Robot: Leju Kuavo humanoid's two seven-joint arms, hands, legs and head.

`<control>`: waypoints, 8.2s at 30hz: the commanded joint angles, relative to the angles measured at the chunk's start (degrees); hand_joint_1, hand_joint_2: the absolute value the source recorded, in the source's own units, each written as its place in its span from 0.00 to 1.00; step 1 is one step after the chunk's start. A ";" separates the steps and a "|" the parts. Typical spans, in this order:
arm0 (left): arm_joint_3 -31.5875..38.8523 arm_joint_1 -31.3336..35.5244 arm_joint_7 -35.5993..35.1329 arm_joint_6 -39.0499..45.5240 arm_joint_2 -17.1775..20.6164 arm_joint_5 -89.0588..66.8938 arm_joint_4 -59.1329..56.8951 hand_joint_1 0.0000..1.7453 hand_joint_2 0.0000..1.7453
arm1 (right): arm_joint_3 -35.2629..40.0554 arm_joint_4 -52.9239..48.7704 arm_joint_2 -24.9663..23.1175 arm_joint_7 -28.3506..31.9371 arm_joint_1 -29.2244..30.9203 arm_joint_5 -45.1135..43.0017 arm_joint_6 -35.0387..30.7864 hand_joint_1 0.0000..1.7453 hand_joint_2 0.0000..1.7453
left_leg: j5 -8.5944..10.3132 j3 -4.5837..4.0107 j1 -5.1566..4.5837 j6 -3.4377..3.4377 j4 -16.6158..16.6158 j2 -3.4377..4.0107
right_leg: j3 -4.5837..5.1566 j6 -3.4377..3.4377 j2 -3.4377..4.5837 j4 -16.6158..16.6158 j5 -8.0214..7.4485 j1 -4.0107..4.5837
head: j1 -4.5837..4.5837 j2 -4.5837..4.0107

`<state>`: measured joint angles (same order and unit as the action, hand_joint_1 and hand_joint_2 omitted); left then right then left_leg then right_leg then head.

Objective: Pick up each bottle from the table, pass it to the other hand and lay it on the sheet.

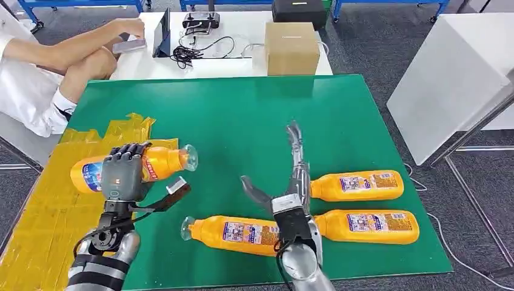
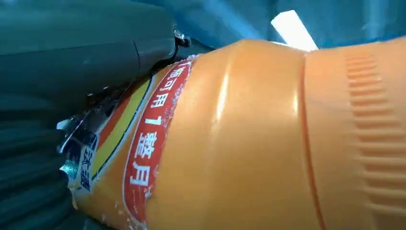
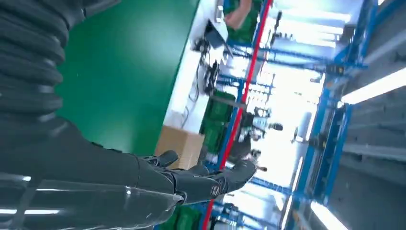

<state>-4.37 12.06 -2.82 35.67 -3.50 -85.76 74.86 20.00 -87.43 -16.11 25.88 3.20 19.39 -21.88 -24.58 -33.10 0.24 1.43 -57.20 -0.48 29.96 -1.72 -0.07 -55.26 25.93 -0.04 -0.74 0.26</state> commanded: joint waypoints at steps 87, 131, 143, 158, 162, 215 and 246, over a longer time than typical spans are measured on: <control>5.08 -6.70 36.92 -30.07 -4.06 62.19 10.96 0.00 1.00 | 21.63 13.38 15.90 -8.55 5.59 27.34 18.93 0.00 1.00 | 0.00 0.18 0.07 -0.14 0.12 0.09 | -0.15 -0.01 0.06 0.04 0.00 0.07 | 0.02 0.00; 6.73 -10.57 33.81 -29.98 -6.29 62.55 11.20 0.00 1.00 | 16.68 24.55 16.76 -31.30 8.85 45.61 18.55 0.00 1.00 | 0.05 0.21 0.02 -0.14 0.06 0.00 | -0.17 0.00 -0.01 -0.04 -0.01 0.03 | 0.02 0.00; 5.56 -8.42 33.71 -29.91 -6.11 62.51 9.08 0.00 1.00 | 14.26 32.82 15.40 -29.57 13.42 43.42 19.68 1.00 1.00 | 0.08 0.27 0.02 -0.14 0.09 -0.02 | -0.22 0.00 -0.04 -0.02 -0.03 0.03 | 0.02 0.00; 5.10 -8.17 33.71 -29.79 -6.12 62.50 8.80 0.00 1.00 | 12.31 32.83 14.37 -27.69 13.63 40.67 18.22 1.00 1.00 | 0.11 0.30 0.03 -0.13 0.07 -0.04 | -0.21 0.17 -0.09 -0.03 -0.13 0.04 | 0.02 0.00; 4.61 -8.32 33.71 -29.53 -6.21 62.54 9.19 0.00 1.00 | 8.96 30.37 12.97 -27.45 12.64 37.82 16.54 1.00 1.00 | 0.12 0.31 0.03 -0.13 0.09 -0.04 | -0.23 0.17 -0.10 -0.01 -0.12 0.04 | 0.02 0.00; -8.29 -5.36 22.63 -50.08 -3.42 90.36 5.85 0.00 1.00 | 8.17 19.64 0.40 -0.81 5.27 16.74 2.90 1.00 1.00 | 0.05 0.14 0.05 -0.14 0.10 0.15 | -0.04 0.20 0.11 -0.05 -0.09 0.05 | 0.00 0.00; 0.60 -4.83 24.13 -44.19 -7.36 99.26 5.84 1.00 1.00 | 24.58 31.92 2.07 0.11 11.46 13.63 1.48 1.00 1.00 | 0.10 0.02 0.09 -0.13 0.07 0.00 | 0.03 0.19 -0.09 -0.03 -0.08 0.08 | 0.02 0.00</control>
<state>-7.89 3.20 21.64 -10.23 -9.75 12.50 81.94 40.55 -60.70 -15.23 25.55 14.51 32.50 -19.61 -24.45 -33.20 0.27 1.34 -57.18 -0.39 30.19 -1.52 -0.04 -55.41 25.82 -0.01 -0.72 0.26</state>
